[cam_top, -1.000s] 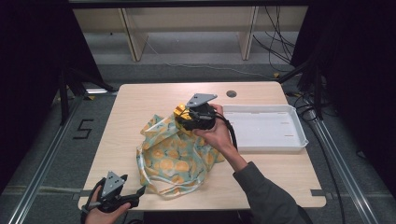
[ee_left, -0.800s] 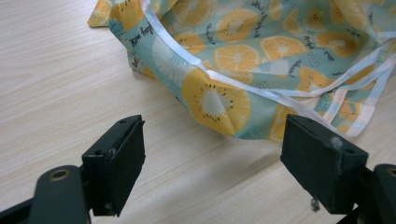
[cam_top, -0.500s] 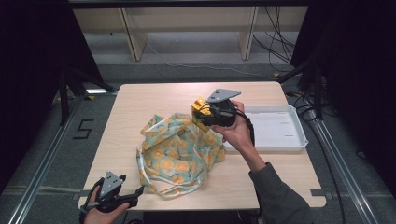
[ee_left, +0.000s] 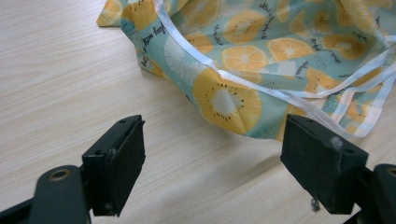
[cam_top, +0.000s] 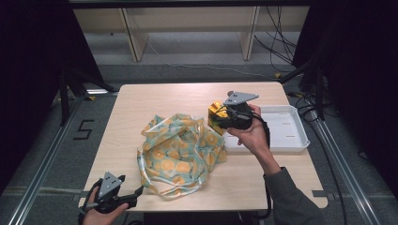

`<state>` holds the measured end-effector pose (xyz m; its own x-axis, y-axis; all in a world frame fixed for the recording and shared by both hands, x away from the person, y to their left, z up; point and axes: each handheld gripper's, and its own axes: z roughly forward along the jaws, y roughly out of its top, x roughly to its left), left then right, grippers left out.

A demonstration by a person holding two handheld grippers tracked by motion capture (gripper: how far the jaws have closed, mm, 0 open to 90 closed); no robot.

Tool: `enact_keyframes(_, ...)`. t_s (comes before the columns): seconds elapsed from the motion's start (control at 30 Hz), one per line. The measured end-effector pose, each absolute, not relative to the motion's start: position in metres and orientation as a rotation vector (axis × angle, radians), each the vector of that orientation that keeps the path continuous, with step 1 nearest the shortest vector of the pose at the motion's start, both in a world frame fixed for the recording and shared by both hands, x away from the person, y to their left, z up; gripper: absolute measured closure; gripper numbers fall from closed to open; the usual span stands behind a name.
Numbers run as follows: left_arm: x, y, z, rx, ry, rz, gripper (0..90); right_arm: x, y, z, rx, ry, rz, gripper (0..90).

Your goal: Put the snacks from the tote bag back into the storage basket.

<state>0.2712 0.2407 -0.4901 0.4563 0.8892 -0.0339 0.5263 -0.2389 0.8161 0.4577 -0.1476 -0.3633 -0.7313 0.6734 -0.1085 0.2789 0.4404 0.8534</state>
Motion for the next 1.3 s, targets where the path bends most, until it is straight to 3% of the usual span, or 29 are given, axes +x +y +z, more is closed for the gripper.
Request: enact_keyframes(1.3,0.272,0.240,-0.492,1.915,1.189,0.567,21.0,0.470,-0.205,-0.398,0.965,2.283,1.125,52.4)
